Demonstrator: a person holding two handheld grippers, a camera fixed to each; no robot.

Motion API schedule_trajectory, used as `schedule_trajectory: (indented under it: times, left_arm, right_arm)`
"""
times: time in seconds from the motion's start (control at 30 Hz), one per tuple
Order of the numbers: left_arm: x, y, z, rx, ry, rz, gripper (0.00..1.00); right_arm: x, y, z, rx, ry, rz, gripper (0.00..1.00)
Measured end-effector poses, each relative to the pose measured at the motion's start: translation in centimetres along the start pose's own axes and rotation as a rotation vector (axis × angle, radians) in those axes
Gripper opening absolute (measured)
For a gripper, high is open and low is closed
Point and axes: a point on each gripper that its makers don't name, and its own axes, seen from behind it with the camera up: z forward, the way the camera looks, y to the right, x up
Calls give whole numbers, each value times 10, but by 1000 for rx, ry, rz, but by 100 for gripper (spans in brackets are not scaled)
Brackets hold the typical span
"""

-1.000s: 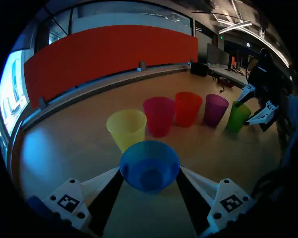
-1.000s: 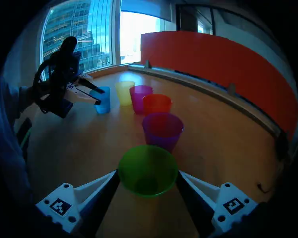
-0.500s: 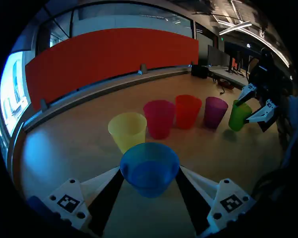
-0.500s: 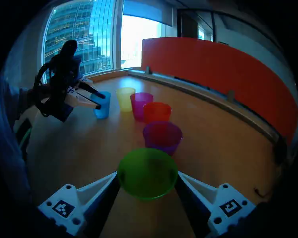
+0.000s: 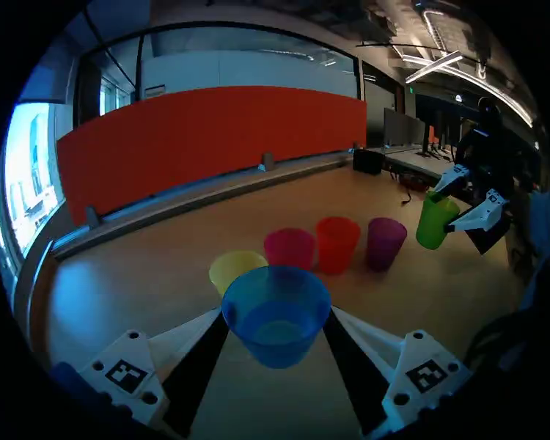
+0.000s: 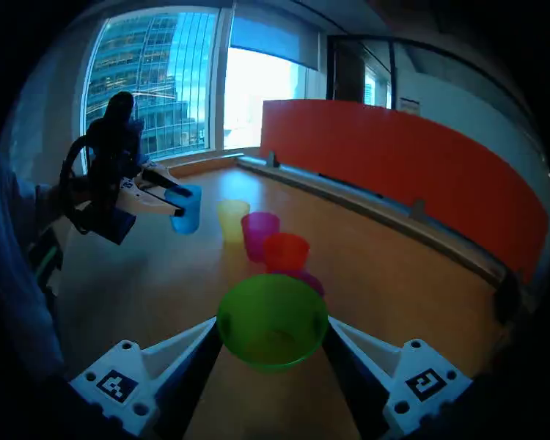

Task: Pour water

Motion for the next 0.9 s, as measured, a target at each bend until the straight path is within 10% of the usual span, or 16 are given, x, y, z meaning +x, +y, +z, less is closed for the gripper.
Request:
schedule_trajectory:
  times: [0.9]
  left_arm:
    - [114,5,-68,27,255,36,86]
  right_arm:
    - [126,-11,-21,-2,276,-47,92]
